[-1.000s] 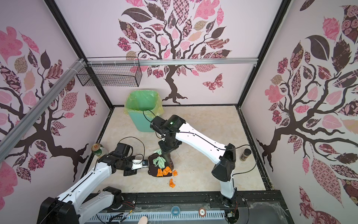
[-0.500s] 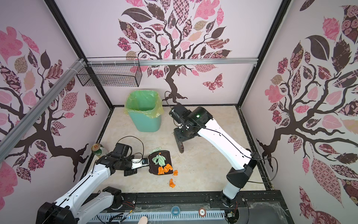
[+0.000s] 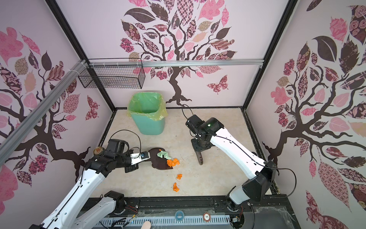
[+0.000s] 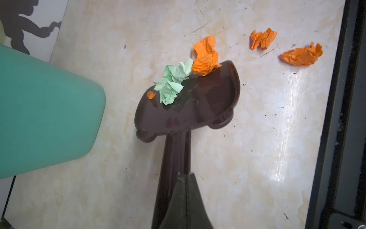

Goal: Sweep away the paper scraps from the table
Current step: 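Hold the dustpan with the left gripper while the right brush hovers near scraps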

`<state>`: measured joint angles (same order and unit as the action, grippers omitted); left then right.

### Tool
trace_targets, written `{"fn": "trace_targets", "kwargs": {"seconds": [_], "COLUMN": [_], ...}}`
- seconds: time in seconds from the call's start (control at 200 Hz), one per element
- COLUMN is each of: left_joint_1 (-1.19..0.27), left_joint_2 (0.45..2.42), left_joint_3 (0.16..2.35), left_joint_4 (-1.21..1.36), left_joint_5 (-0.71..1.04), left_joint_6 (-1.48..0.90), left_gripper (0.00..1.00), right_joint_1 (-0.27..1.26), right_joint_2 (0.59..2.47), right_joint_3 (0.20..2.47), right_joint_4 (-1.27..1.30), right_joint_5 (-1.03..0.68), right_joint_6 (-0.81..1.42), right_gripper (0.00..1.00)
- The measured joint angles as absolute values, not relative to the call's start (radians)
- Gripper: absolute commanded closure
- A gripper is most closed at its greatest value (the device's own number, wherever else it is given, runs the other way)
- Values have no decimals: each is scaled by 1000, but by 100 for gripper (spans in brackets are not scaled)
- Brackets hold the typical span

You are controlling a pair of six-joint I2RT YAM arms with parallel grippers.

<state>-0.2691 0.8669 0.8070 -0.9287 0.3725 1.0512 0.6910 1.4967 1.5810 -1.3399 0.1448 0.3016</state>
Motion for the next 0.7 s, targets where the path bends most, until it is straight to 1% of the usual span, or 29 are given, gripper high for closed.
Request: {"fn": "trace_targets", "kwargs": {"seconds": [0.22, 0.415, 0.45, 0.515, 0.595, 0.61, 0.665, 0.68, 0.7], "left_joint_1": [-269, -256, -245, -219, -176, -167, -137, -129, -120], "left_joint_2": [867, 855, 853, 857, 887, 896, 940, 958, 978], "left_joint_3": [809, 753, 749, 742, 724, 722, 714, 713, 713], "left_joint_4": [-952, -954, -956, -955, -949, -949, -949, -951, -951], "left_joint_5": [382, 353, 344, 320, 292, 284, 265, 257, 251], "left_joint_6": [1045, 1072, 1084, 1122, 1188, 1188, 1244, 1247, 1276], "left_gripper": [100, 100, 93, 77, 64, 60, 53, 48, 46], "right_joint_1": [690, 690, 690, 690, 690, 690, 690, 690, 690], "right_joint_2": [1482, 1471, 1471, 1471, 1471, 1471, 1471, 1471, 1471], "right_joint_3": [1562, 1562, 1562, 1562, 1562, 1562, 1562, 1561, 1559], "right_joint_4": [-1308, -1301, -1301, -1299, -1295, -1294, -1290, -1288, -1285], "right_joint_5": [138, 137, 137, 135, 131, 130, 126, 125, 123], "right_joint_6": [290, 285, 284, 280, 273, 273, 266, 265, 262], "right_gripper": [100, 100, 100, 100, 100, 100, 100, 100, 100]}}
